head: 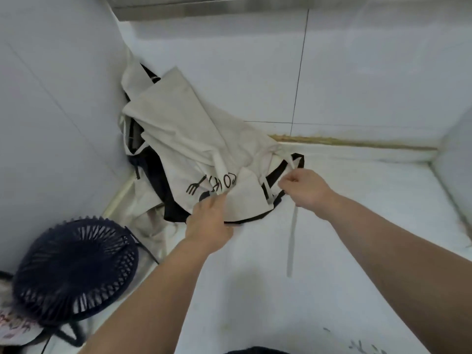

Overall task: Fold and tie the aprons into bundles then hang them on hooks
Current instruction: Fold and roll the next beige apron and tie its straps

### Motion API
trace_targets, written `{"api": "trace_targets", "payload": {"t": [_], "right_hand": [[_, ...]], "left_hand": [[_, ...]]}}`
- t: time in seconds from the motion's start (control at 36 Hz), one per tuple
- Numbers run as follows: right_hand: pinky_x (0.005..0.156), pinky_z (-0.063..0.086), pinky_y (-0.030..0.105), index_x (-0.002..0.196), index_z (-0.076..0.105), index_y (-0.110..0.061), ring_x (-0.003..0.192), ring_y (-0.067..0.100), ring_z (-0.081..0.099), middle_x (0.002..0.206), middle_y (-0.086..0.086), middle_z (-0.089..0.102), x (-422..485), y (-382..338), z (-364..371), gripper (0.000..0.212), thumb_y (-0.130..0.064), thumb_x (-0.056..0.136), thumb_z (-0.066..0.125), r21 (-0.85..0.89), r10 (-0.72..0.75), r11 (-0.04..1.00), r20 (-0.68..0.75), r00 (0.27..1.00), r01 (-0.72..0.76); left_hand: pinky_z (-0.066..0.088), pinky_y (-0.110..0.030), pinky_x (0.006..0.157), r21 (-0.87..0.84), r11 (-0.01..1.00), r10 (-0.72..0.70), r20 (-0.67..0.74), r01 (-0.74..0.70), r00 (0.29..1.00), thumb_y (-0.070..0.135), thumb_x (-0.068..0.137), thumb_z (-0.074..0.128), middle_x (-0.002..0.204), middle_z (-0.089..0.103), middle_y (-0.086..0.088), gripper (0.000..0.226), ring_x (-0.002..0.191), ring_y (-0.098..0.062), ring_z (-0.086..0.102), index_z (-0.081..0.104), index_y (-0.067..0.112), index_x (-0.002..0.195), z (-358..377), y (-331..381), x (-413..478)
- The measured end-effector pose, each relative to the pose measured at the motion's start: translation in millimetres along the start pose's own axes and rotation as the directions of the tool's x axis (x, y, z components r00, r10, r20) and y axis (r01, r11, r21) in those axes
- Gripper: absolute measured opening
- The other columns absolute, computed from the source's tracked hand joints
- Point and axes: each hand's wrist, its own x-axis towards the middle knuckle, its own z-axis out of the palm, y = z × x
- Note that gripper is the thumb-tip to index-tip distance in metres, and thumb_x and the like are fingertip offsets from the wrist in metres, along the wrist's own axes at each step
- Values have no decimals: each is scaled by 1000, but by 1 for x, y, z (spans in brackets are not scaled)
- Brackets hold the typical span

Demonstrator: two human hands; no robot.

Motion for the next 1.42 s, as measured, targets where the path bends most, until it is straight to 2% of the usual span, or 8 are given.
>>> {"api": "trace_targets", "payload": {"t": [0.11,0.22,0.33,0.44,0.61,0.83,1.11,1.42], "right_hand": [[50,32,22,66,47,-11,51,14,36,59,-1,42,24,0,19,24,-17,89,52,25,11,1000,58,998,-12],[56,36,20,90,61,-14,64,11,49,76,-4,56,40,10,34,13,-27,88,58,-14,58,998,92,994,-57],[81,42,23,139,38,-23,105,17,52,125,1,47,40,18,38,67,-30,81,72,-15,65,998,261,963,-64],[107,33,32,151,-1,-31,138,23,26,151,2,15,32,12,35,114,-29,71,81,-200,-27,976,268,963,83],[60,34,29,80,49,-15,80,23,51,81,2,52,1,-13,1,12,-19,85,60,-177,-188,967,-12,982,183],[53,21,29,61,35,-15,59,15,30,61,-2,32,-78,-21,-46,36,-27,84,61,-36,-233,973,-173,957,230],[47,33,17,69,52,-19,58,7,46,67,-8,48,-170,13,-79,32,-37,75,77,11,-168,986,-30,985,168],[56,37,22,76,60,-17,64,10,49,70,-6,53,-274,97,-120,24,-38,89,62,-7,-139,990,-226,964,141]], "left_hand": [[15,-52,114,243,965,-114,46,99,992,27,84,62,153,15,-1,71,144,-28,7,25,29,145,4,-19,31],[28,-38,104,325,938,-127,0,120,992,17,93,46,125,55,-2,30,121,-23,46,53,21,122,9,-25,54],[40,-35,85,-222,974,-70,-83,50,994,23,102,38,96,62,-11,23,92,-30,56,52,6,106,2,-9,57],[40,-24,71,-737,676,-4,-2,1,1000,29,97,46,84,57,-7,32,80,-18,53,55,-2,97,-33,22,51],[46,-27,78,-838,526,36,-150,-146,988,40,89,61,90,61,6,24,84,-10,59,58,18,96,-81,44,21],[34,-25,104,-673,649,37,-437,-354,899,49,65,81,128,32,5,109,124,-10,37,12,34,149,-84,60,-40],[42,-22,83,-605,711,32,-480,-357,877,21,93,59,98,62,11,19,100,-13,59,64,21,111,-47,104,-102],[45,-17,58,-773,605,4,-237,-191,972,33,78,78,97,64,7,27,77,-9,60,65,28,101,-3,160,-231]]}}
